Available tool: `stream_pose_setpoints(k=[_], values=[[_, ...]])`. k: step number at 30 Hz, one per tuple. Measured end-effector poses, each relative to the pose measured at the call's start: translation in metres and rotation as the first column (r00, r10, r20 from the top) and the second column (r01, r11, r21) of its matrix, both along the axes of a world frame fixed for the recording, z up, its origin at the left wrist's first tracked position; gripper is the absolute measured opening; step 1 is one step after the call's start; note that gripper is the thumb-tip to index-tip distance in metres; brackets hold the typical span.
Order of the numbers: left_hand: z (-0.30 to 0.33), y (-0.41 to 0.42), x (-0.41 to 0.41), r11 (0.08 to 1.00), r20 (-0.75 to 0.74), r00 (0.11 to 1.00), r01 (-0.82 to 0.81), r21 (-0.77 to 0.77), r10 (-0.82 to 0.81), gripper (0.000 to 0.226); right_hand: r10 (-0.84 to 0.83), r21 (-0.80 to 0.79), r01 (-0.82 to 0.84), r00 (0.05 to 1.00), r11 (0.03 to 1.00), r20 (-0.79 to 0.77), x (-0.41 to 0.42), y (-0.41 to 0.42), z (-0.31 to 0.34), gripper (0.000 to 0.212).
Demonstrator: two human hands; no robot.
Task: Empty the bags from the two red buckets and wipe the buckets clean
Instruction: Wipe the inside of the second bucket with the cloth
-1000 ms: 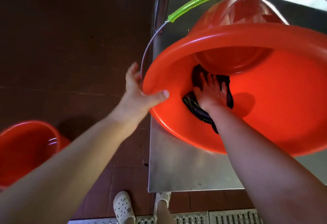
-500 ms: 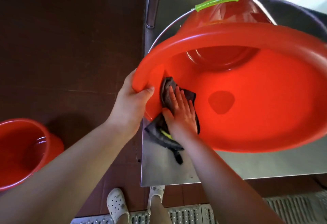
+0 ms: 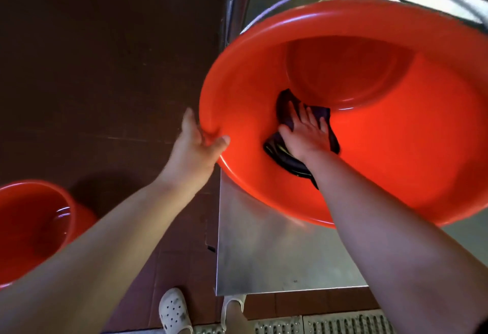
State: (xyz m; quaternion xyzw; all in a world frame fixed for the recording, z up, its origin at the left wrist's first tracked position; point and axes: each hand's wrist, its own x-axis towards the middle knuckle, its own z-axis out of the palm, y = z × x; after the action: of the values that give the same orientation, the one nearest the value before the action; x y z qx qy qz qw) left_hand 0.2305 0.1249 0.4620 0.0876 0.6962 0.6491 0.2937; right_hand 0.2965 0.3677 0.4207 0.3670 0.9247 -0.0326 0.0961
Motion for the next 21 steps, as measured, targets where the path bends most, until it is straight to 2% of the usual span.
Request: stream_pose_setpoints(k=[2, 4, 6, 9, 12, 16, 21], values=[[-0.016, 0.006, 0.018, 0.998, 0.137, 0.989, 0.059, -0.031, -0.055, 0.027, -0.036, -0.036, 0.034, 0.999, 0.999, -0.038, 0.001, -0.007, 0.002, 0.066], [-0.027, 0.008, 0.027, 0.998, 0.192, 0.979, 0.065, 0.002, -0.064, 0.023, -0.057, -0.051, 0.053, 0.995, 0.997, -0.080, 0.004, -0.024, 0.003, 0.067], [-0.033, 0.009, 0.027, 0.999, 0.182, 0.983, 0.029, 0.024, -0.033, 0.025, -0.005, -0.034, 0.001, 0.992, 0.999, -0.126, 0.012, -0.056, 0.000, 0.069], [-0.036, 0.008, 0.026, 0.999, 0.104, 0.994, -0.013, -0.042, 0.017, 0.031, 0.129, -0.034, -0.140, 0.966, 0.990, -0.223, 0.033, -0.117, -0.004, 0.073], [-0.035, 0.010, 0.028, 0.993, 0.023, 0.998, -0.053, -0.105, 0.056, 0.029, 0.179, -0.084, -0.209, 0.945, 0.974, -0.274, 0.046, -0.137, -0.003, 0.071], [-0.020, 0.010, 0.015, 0.992, -0.044, 0.995, -0.092, -0.083, 0.089, 0.024, 0.207, -0.088, -0.247, 0.925, 0.965, -0.320, 0.032, -0.111, -0.001, 0.069], [0.005, 0.002, -0.014, 0.990, -0.210, 0.975, -0.100, -0.096, 0.078, 0.016, 0.152, -0.011, -0.156, 0.973, 0.988, -0.176, -0.001, -0.038, -0.005, 0.068]])
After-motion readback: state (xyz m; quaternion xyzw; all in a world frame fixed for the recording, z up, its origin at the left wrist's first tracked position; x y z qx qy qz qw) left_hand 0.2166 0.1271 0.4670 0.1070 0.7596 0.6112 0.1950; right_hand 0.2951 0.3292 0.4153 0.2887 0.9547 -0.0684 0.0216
